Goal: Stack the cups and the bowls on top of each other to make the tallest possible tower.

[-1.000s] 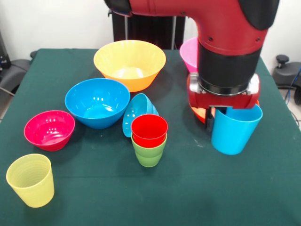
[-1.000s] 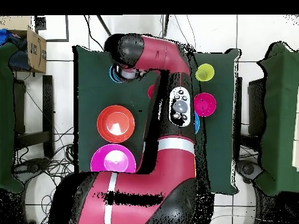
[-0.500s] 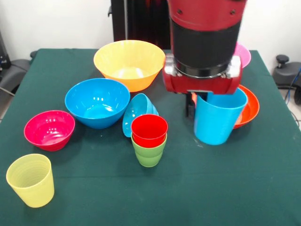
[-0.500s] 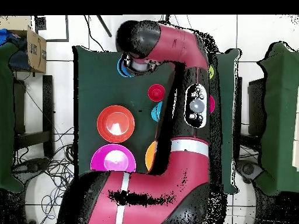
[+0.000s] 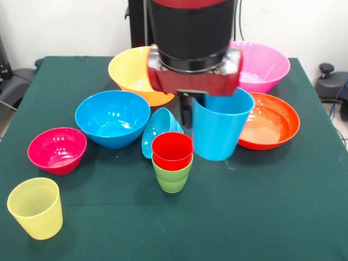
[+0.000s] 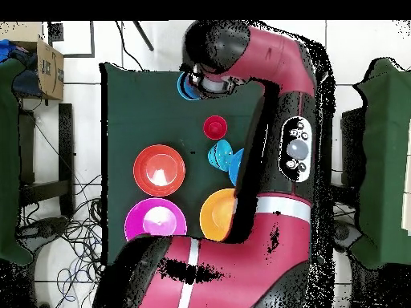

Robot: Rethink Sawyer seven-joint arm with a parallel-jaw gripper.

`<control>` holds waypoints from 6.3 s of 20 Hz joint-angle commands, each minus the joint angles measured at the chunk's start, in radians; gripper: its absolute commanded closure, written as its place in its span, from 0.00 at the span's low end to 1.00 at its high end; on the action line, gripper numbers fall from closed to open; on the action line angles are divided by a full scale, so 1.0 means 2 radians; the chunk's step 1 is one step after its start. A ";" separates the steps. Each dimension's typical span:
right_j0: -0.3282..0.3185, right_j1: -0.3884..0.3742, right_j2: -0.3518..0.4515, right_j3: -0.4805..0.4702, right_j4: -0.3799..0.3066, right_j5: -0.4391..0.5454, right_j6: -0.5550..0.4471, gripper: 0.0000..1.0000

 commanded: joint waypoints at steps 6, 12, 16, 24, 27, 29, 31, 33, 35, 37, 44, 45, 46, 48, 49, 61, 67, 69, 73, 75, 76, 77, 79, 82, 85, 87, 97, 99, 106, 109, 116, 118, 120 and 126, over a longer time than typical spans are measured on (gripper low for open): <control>-0.033 -0.044 0.031 0.127 -0.063 -0.049 -0.124 1.00; -0.040 -0.056 0.035 0.168 -0.085 -0.087 -0.121 1.00; -0.048 -0.061 0.047 0.199 -0.094 -0.122 -0.121 1.00; -0.057 -0.060 0.063 0.231 -0.103 -0.164 -0.104 1.00; -0.056 -0.062 0.066 0.233 -0.105 -0.164 -0.099 1.00; -0.056 -0.063 0.068 0.235 -0.106 -0.165 -0.095 1.00; -0.056 -0.065 0.070 0.238 -0.108 -0.168 -0.092 1.00; -0.056 -0.069 0.071 0.244 -0.110 -0.170 -0.088 1.00; -0.055 -0.073 0.070 0.248 -0.112 -0.169 -0.085 1.00; -0.055 -0.076 0.070 0.248 -0.113 -0.166 -0.084 1.00; -0.055 -0.078 0.071 0.248 -0.117 -0.164 -0.083 1.00; -0.055 -0.078 0.072 0.248 -0.116 -0.165 -0.082 1.00; -0.055 -0.078 0.072 0.249 -0.117 -0.165 -0.082 1.00; -0.055 -0.079 0.073 0.253 -0.117 -0.166 -0.080 1.00; -0.055 -0.080 0.073 0.255 -0.117 -0.166 -0.080 1.00; -0.053 -0.088 0.076 0.284 -0.117 -0.194 -0.058 1.00; -0.054 -0.089 0.078 0.295 -0.119 -0.209 -0.053 1.00; -0.055 -0.088 0.080 0.300 -0.119 -0.218 -0.051 1.00; -0.055 -0.084 0.083 0.310 -0.119 -0.238 -0.045 1.00; -0.055 -0.082 0.084 0.314 -0.119 -0.247 -0.042 1.00; -0.055 -0.082 0.084 0.315 -0.119 -0.249 -0.041 1.00; -0.055 -0.081 0.085 0.315 -0.119 -0.251 -0.040 1.00; -0.055 -0.081 0.085 0.317 -0.119 -0.254 -0.039 1.00; -0.056 -0.080 0.085 0.318 -0.119 -0.257 -0.039 1.00; -0.056 -0.079 0.086 0.319 -0.117 -0.259 -0.038 1.00; -0.057 -0.079 0.087 0.320 -0.116 -0.259 -0.037 1.00; -0.058 -0.077 0.088 0.320 -0.116 -0.255 -0.039 1.00; -0.059 -0.077 0.089 0.321 -0.116 -0.256 -0.039 1.00; -0.061 -0.076 0.090 0.326 -0.118 -0.265 -0.039 1.00; -0.064 -0.076 0.095 0.330 -0.117 -0.273 -0.040 1.00; -0.064 -0.076 0.093 0.330 -0.120 -0.274 -0.039 1.00; -0.064 -0.076 0.093 0.329 -0.121 -0.275 -0.039 1.00; -0.064 -0.077 0.093 0.330 -0.122 -0.277 -0.039 1.00; -0.066 -0.076 0.097 0.331 -0.123 -0.288 -0.044 1.00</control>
